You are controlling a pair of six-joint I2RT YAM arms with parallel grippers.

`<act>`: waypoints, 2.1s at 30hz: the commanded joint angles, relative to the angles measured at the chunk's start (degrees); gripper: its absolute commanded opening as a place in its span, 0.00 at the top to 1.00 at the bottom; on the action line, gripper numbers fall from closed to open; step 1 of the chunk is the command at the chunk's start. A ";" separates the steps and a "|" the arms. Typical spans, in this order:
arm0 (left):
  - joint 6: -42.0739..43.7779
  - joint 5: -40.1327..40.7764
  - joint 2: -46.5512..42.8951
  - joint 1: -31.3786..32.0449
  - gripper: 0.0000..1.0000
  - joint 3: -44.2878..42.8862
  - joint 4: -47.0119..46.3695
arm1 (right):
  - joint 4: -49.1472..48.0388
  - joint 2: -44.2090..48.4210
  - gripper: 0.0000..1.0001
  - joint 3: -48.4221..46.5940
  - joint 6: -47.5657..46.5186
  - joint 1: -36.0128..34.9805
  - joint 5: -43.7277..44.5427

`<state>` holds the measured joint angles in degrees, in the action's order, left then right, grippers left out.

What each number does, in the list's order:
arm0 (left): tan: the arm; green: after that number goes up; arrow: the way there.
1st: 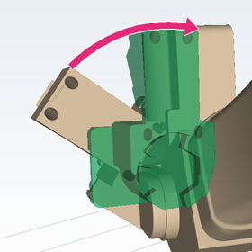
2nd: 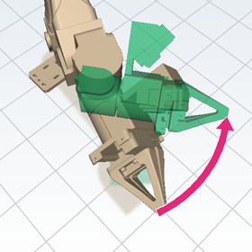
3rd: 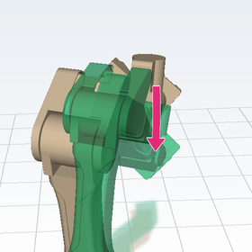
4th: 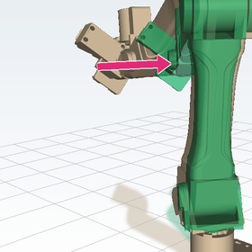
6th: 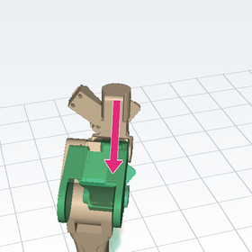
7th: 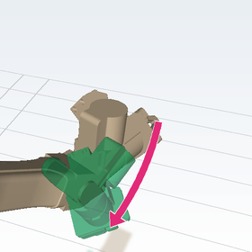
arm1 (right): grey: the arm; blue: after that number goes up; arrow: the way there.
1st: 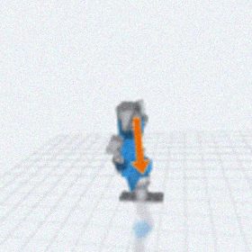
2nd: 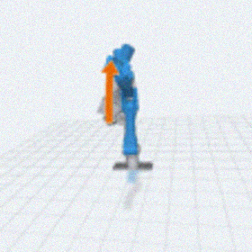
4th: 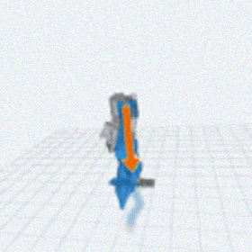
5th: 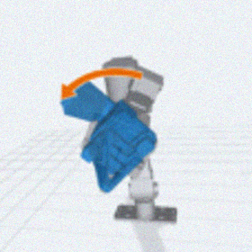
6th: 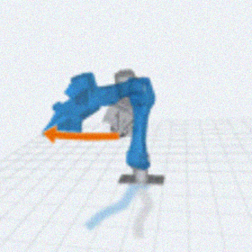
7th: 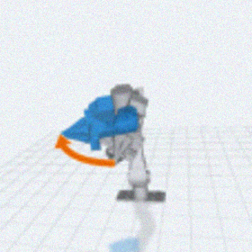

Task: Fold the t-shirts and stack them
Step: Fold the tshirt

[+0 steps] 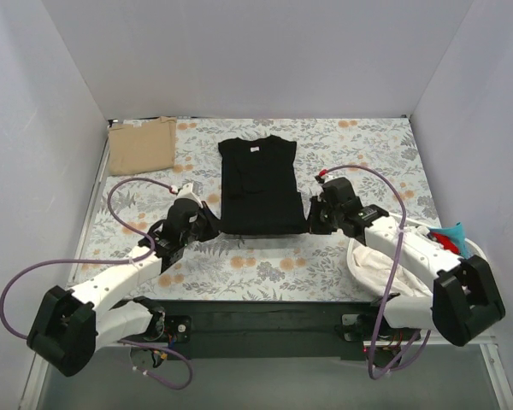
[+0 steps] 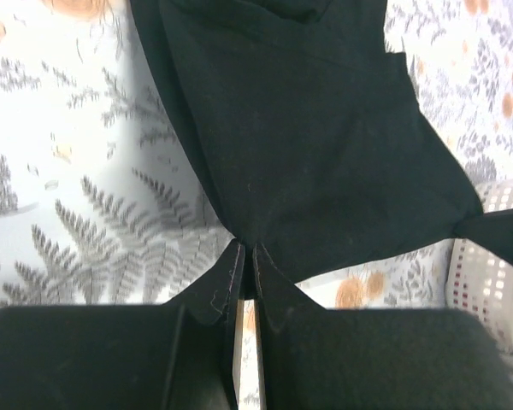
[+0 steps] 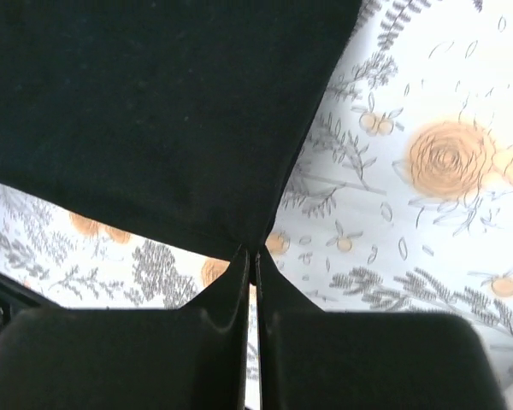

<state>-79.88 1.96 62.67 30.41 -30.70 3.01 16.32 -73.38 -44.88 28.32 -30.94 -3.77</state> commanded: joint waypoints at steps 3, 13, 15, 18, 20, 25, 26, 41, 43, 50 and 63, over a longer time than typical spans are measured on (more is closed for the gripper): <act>-0.19 -1.69 -8.16 0.96 1.00 3.01 7.27 | 5.74 7.98 0.99 2.87 0.95 -2.19 3.24; -0.37 -8.63 -18.46 2.28 1.00 6.88 11.58 | 12.06 18.18 0.99 6.21 4.11 -7.46 6.67; -1.16 -9.77 -20.21 2.98 1.00 7.05 12.11 | 13.03 19.42 0.99 5.95 4.55 -8.61 7.98; -2.12 -10.22 -22.67 3.77 1.00 6.44 14.21 | 14.97 20.91 0.99 5.34 6.04 -10.80 9.83; -2.82 -10.65 -23.82 4.13 1.00 5.39 15.18 | 16.28 22.32 0.99 5.07 7.45 -12.47 11.06; -3.79 -12.68 -26.11 4.30 1.00 3.37 19.40 | 18.84 25.30 0.99 3.05 9.48 -15.55 13.87; -4.06 -12.77 -26.55 4.22 1.00 3.36 19.93 | 19.19 25.57 0.99 2.79 9.74 -15.56 14.40; -8.80 -11.98 -27.71 4.48 1.00 -2.17 23.54 | 24.90 26.98 0.99 -6.78 8.35 -16.87 21.51; -9.42 -11.97 -26.73 4.39 1.00 -3.40 22.58 | 24.82 25.23 0.99 -8.72 7.46 -16.79 23.01; -11.70 -10.13 -22.17 4.48 1.00 -3.76 18.19 | 24.20 17.76 0.99 -15.76 4.29 -16.26 29.25; -10.65 -6.01 -10.39 4.48 1.00 -6.30 8.77 | 15.33 7.74 0.99 -20.15 -1.68 -7.57 23.64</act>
<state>-91.37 -7.18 51.16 34.72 -33.80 14.31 36.69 -64.45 -61.10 29.19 -40.25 20.53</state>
